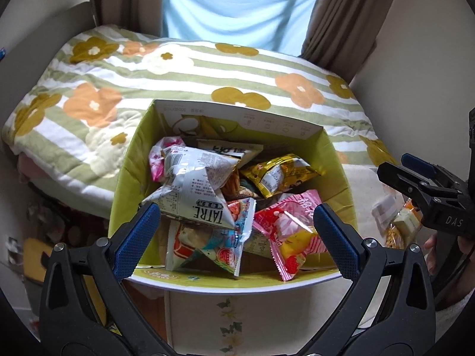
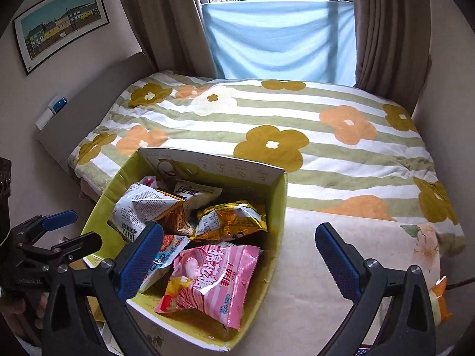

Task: Organize snacks
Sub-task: 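Move both tools from the box toward the waffle and green-orange bag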

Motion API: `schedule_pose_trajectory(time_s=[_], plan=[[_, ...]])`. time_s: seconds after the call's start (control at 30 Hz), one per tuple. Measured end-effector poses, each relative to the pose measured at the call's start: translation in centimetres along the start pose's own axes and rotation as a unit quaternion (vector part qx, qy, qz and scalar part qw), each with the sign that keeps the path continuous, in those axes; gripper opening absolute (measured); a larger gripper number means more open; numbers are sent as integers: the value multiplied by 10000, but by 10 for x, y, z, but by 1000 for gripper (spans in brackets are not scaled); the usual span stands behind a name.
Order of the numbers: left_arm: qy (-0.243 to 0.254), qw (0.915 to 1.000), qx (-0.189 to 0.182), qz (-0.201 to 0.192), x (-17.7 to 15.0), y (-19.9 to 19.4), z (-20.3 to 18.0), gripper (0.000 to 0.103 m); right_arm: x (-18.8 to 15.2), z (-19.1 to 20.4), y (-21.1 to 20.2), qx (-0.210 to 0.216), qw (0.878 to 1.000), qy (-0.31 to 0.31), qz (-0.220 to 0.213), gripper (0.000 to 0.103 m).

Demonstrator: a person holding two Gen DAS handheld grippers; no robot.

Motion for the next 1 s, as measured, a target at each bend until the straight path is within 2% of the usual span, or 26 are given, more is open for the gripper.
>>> schedule_pose_trajectory(time_s=[0.13,0.43,0.6,0.8,1.0], plan=[[266,9994,-197,-37,3,-3,-24,102,-4,-16,-24,-127,9996,199,-133,102],[907,9930,-753,69,-3,7,-105,102,-33,-79,-75,-924,9935,615,-259,102],[1242,9879,-921,143,-9,14,-160,102,-50,-125,-99,-1014,9903,889,-327,102],[1410,9838,-1075,268,-23,28,-241,102,-69,-192,-123,-1240,9892,753,-202,102],[1526,9801,-1154,535,-53,54,-322,102,-92,-259,-132,-1308,9905,435,34,102]])
Point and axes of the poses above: each gripper's, at about its wrist camera, not at the fingertips, and y roughly the way its jaws point, z to its left, x to its top, the point moved 9 cm from there along y, roughly the way its jaws point, and after that the axes turned 6 degrees about y, right-handed, at the moved point
